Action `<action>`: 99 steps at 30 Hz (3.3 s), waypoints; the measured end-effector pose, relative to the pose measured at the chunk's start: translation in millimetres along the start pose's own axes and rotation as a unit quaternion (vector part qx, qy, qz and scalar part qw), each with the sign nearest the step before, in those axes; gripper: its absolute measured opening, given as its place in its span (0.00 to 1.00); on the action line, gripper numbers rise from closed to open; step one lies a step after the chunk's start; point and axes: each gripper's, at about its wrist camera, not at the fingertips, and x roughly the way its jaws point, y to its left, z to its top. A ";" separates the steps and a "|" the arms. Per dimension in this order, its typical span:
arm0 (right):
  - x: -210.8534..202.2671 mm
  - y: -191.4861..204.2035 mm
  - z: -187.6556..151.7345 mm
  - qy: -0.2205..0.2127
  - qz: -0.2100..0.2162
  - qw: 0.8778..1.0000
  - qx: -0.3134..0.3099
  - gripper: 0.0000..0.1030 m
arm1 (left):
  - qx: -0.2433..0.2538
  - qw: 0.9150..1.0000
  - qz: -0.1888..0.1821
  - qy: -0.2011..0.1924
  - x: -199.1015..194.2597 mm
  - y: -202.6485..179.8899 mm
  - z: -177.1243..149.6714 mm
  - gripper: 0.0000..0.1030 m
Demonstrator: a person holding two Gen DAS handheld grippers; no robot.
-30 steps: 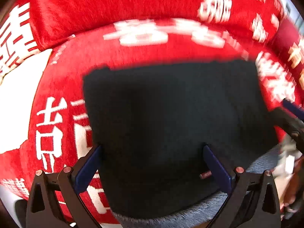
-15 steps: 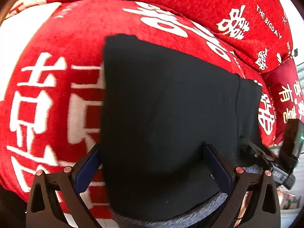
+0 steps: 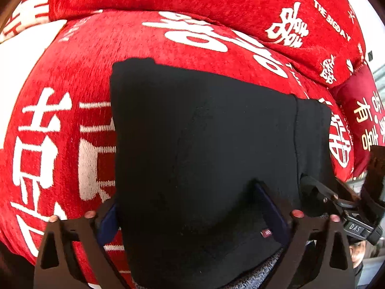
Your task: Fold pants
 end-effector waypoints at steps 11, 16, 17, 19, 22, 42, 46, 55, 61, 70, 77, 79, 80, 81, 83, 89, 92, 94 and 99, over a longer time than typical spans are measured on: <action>-34.0 47.6 -4.0 -0.034 -0.046 0.998 -0.027 0.50 | 0.034 0.999 -0.012 -0.022 -21.6 2.8 -3.5 0.57; -44.5 68.9 -2.1 -0.035 -0.063 0.997 -0.035 0.48 | 0.032 0.999 -0.032 -0.021 -24.4 10.0 -2.3 0.51; -47.2 71.8 -2.1 -0.035 -0.063 0.997 -0.036 0.48 | 0.030 0.999 -0.037 -0.020 -25.3 11.3 -1.6 0.51; -54.1 81.1 -0.1 -0.038 -0.063 0.996 -0.041 0.47 | 0.024 0.999 -0.046 -0.017 -27.7 15.0 -0.6 0.49; -60.3 94.9 2.1 -0.041 -0.067 0.996 -0.052 0.47 | 0.022 0.998 -0.050 -0.016 -33.9 20.0 -1.0 0.49; -7.0 205.2 52.3 -0.014 0.001 0.997 -0.080 0.46 | -0.028 0.998 0.019 -0.059 -109.0 131.9 37.5 0.49; 7.4 215.8 62.0 -0.005 0.005 0.997 -0.081 0.46 | -0.040 0.997 0.027 -0.052 -105.3 149.2 43.7 0.49; 49.8 196.9 64.2 0.031 -0.013 0.998 -0.054 0.48 | -0.046 0.998 0.030 -0.027 -67.8 162.4 49.6 0.50; 66.2 181.4 64.3 0.040 -0.023 0.998 -0.035 0.55 | -0.048 0.998 0.021 -0.025 -58.8 169.2 50.7 0.58; 76.7 167.2 60.3 0.040 -0.028 0.999 -0.012 0.69 | -0.049 0.998 0.019 -0.025 -52.8 176.8 51.4 0.79; 60.4 162.3 67.6 0.047 -0.048 0.998 0.004 0.80 | -0.060 0.996 0.060 -0.032 -77.5 188.4 45.0 0.88; 43.7 169.9 71.3 0.021 -0.087 0.996 -0.018 0.80 | -0.053 0.994 0.083 -0.045 -88.0 187.7 42.9 0.88; 34.0 174.9 73.2 0.006 -0.103 0.994 -0.028 0.80 | -0.051 0.993 0.095 -0.053 -95.2 187.2 41.0 0.88; 27.6 179.1 74.8 -0.004 -0.110 0.993 -0.034 0.80 | -0.051 0.991 0.102 -0.064 -103.4 186.5 39.2 0.88; 13.1 192.3 74.8 -0.028 -0.109 0.992 -0.056 0.81 | -0.052 0.991 0.098 -0.081 -116.0 185.0 34.9 0.88; 14.1 239.0 41.0 -0.016 -0.048 0.988 -0.148 0.81 | -0.026 0.987 0.146 -0.066 -103.5 176.1 11.3 0.88; 39.5 236.8 21.0 0.021 -0.039 0.987 -0.156 0.80 | -0.035 0.988 0.137 -0.059 -91.2 182.4 2.7 0.91; 55.2 226.9 15.5 0.032 -0.045 0.988 -0.144 0.81 | -0.037 0.986 0.149 -0.064 -89.4 184.6 -0.5 1.00; 55.7 232.5 13.9 0.028 -0.050 0.984 -0.167 0.82 | -0.032 0.986 0.150 -0.061 -88.6 181.8 1.4 1.00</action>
